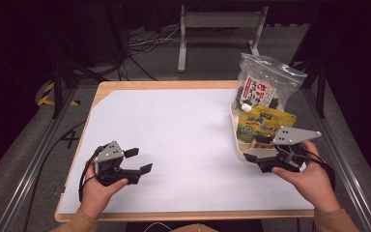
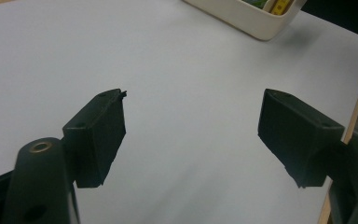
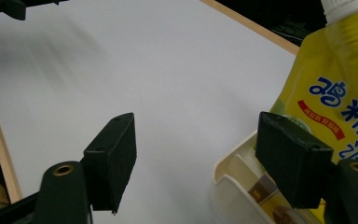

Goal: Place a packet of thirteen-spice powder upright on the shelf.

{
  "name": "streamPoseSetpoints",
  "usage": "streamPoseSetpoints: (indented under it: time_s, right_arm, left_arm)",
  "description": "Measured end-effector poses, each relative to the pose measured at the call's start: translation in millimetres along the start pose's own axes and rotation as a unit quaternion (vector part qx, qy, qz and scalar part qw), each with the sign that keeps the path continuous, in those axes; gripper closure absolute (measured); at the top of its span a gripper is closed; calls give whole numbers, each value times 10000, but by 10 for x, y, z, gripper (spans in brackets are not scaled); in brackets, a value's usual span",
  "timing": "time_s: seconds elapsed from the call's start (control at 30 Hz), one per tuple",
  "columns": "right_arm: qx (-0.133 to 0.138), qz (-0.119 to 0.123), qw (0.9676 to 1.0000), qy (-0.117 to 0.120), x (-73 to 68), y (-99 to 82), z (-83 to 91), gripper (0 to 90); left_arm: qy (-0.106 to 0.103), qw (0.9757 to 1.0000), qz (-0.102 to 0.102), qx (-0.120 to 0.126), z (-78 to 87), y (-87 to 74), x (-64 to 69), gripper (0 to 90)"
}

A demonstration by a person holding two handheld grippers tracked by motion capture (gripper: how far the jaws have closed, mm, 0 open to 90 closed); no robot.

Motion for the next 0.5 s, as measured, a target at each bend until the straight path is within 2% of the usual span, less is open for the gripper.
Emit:
streamPoseSetpoints:
  time_s: [0.1, 0.23, 0.37, 0.5]
  right_arm:
    - [215, -158, 9996, -4, -20, -111, -21, 294]
    - [336, -297, 9990, -89, -14, -238, -46, 294]
    - [423, -282, 9986, -154, -13, -356, -77, 305]
    - [478, -376, 9979, -205, -5, -471, -105, 314]
  left_arm:
    - [59, 10000, -22, -34, 27, -44, -8, 235]
    - [117, 9999, -35, -29, 67, -90, -36, 232]
    - [144, 9999, -40, 13, 82, -136, -52, 232]
    - [115, 9999, -60, 8, 83, -180, -69, 232]
Point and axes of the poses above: each handheld gripper's, and its own axes: z roughly backward along the jaws, y roughly out of its top, x roughly to its right, the point moved 3 cm from there along -z, roughly forward along the jaws, and after that the axes turned 7 degrees about x, right-handed, at the moved point
